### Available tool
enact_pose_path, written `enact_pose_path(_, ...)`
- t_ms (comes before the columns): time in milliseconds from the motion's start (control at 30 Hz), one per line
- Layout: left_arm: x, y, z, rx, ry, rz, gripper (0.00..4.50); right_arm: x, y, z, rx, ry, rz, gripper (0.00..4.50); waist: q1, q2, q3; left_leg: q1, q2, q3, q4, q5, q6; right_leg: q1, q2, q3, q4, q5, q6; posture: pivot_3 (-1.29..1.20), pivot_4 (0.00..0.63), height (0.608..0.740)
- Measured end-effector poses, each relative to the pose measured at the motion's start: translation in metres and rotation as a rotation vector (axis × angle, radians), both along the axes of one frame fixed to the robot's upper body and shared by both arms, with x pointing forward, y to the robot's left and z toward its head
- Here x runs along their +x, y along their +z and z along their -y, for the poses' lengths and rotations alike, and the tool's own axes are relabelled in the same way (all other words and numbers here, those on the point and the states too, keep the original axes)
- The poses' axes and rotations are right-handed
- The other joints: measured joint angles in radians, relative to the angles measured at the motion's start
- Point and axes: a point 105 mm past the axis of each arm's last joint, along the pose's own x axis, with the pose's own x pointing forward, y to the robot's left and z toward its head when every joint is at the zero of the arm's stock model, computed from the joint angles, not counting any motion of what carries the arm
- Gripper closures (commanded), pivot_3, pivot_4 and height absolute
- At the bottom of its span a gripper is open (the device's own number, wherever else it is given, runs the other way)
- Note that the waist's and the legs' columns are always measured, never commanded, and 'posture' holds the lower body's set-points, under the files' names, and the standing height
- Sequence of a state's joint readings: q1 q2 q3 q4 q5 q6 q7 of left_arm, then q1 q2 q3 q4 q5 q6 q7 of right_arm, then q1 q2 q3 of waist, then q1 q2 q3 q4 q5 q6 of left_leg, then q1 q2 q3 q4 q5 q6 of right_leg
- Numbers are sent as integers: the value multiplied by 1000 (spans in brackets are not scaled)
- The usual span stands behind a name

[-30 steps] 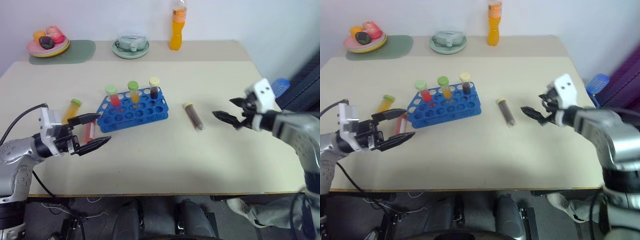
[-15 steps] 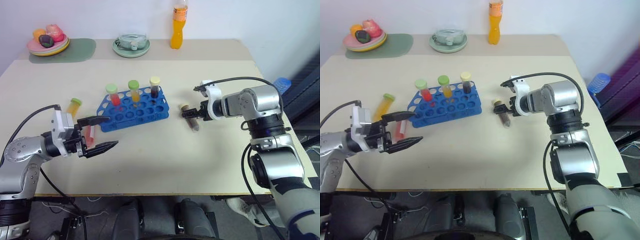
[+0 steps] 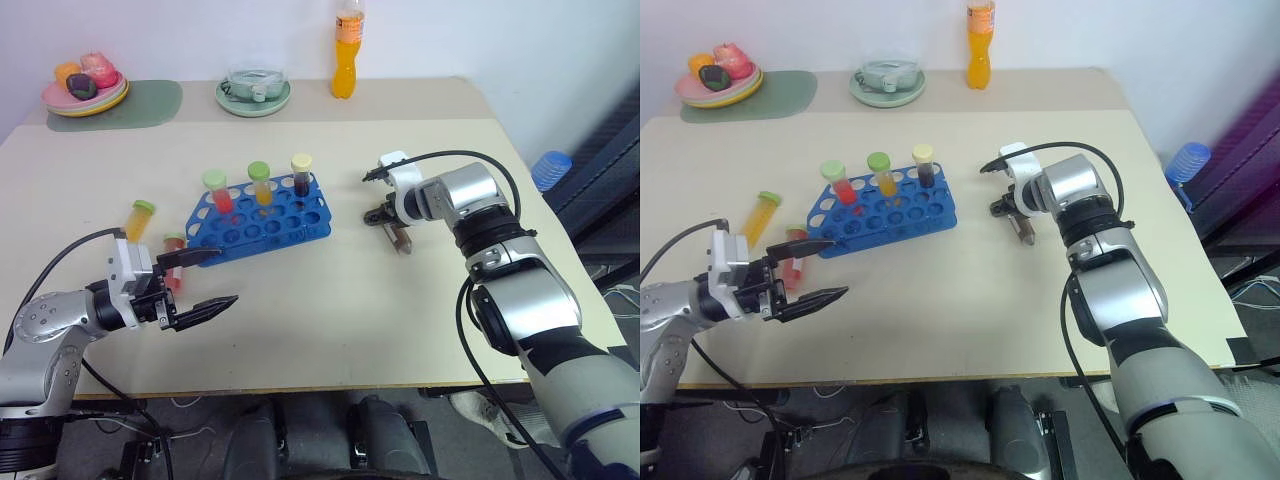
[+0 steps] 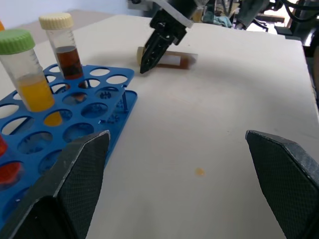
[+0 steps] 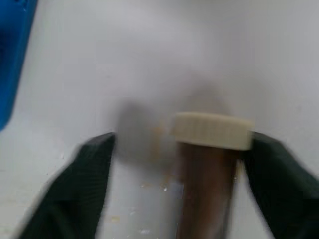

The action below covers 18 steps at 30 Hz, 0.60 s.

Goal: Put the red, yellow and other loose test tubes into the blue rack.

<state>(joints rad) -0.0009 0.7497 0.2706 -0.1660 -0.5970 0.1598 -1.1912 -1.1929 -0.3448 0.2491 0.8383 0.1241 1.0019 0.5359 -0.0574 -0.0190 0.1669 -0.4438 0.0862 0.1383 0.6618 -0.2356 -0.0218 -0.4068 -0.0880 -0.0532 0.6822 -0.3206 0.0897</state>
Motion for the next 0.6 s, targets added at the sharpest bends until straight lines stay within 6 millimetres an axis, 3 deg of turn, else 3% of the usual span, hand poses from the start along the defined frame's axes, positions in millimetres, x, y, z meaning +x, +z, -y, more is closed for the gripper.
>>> enact_pose_path(67, -1, -1, 0, 1, 3, -5, 0, 1, 0, -3, -1, 21, 6, 3230, -4, 0, 0, 0, 0, 0, 0, 0, 0, 0, 0, 0, 0, 0, 0, 0, 150, 740)
enact_pose_path(100, -1, -1, 0, 1, 5, -5, 0, 1, 0, -5, -5, 33, 11, 3367, -8, 0, 0, 1, 0, 0, 0, 0, 0, 1, 0, 0, 0, 0, 0, 0, 150, 740)
enact_pose_path(300, -2, 0, -4, 3, 26, 2, 0, 0, 1, -5, -47, 96, 40, 3367, -10, 0, 0, 0, 0, -1, -1, 0, 0, 0, 0, 0, 0, 0, 0, 0, 150, 740)
enact_pose_path(467, -1, 2, -4, 6, 26, 9, 0, -13, 0, -1, -56, 192, 70, 3367, 0, 0, 0, 0, 0, -1, -1, 0, 0, 0, 0, 0, -1, 0, 0, 0, 150, 740)
enact_pose_path(600, 2, 6, -7, 11, 29, 28, 0, -39, 16, -15, 162, 303, 116, 3367, 12, 1, 0, -1, 0, -2, -1, 0, 0, -1, 0, 0, -1, 0, 0, 0, 150, 740)
